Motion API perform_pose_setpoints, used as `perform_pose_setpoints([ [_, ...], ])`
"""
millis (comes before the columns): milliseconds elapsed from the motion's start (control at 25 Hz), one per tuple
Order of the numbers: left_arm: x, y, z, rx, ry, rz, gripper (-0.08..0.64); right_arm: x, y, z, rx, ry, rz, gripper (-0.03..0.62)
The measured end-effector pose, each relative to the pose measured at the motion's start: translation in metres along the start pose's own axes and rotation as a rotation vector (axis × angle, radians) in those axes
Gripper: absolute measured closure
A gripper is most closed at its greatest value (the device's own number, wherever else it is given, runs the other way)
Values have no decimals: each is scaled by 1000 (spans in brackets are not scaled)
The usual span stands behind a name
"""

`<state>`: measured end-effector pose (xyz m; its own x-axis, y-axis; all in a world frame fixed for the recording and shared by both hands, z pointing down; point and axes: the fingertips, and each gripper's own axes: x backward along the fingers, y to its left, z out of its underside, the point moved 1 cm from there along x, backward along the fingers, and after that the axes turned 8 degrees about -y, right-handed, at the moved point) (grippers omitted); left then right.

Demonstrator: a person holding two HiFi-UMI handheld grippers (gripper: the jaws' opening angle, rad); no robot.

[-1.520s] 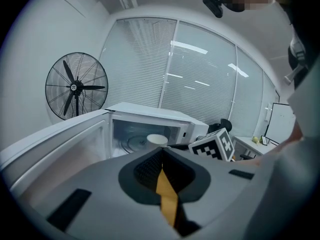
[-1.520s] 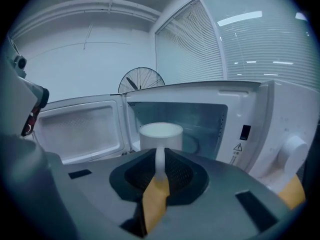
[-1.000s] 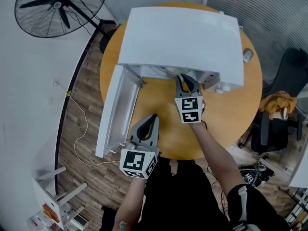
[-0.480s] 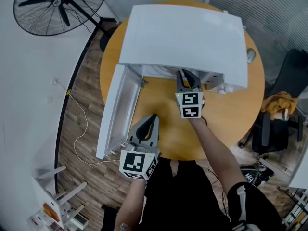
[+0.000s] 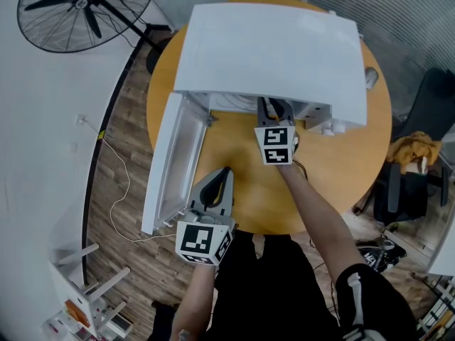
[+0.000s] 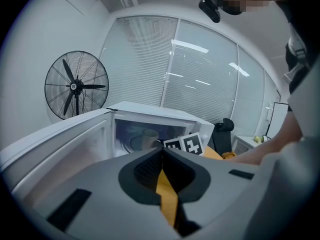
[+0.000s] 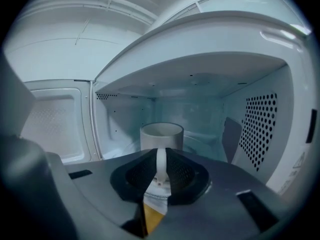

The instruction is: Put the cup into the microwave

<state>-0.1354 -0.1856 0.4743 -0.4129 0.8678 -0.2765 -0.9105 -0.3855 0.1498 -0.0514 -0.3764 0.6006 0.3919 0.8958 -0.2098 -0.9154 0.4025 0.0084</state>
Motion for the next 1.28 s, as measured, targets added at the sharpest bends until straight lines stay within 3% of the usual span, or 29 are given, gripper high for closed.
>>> perform_pose_setpoints([
  [1280,-1,1,8,20,7,-46,561,-53,-14,-9,73,-50,35,540],
])
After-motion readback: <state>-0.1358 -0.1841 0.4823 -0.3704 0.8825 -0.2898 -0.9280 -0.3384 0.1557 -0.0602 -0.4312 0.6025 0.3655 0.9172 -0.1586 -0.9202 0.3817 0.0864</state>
